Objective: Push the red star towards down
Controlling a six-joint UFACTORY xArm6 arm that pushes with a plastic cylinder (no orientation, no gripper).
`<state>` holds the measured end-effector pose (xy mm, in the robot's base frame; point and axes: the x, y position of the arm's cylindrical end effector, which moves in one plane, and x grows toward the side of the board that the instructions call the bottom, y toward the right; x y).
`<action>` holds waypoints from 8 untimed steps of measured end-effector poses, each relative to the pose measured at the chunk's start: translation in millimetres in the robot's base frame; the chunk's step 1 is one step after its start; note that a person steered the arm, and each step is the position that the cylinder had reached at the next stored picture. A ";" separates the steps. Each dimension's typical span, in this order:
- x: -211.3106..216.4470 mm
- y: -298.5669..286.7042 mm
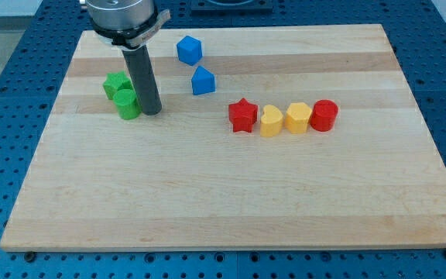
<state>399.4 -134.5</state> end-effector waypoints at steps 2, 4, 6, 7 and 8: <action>0.0 -26.4; 15.3 -25.5; 14.4 80.8; -11.7 116.1; -15.4 152.0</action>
<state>384.1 17.5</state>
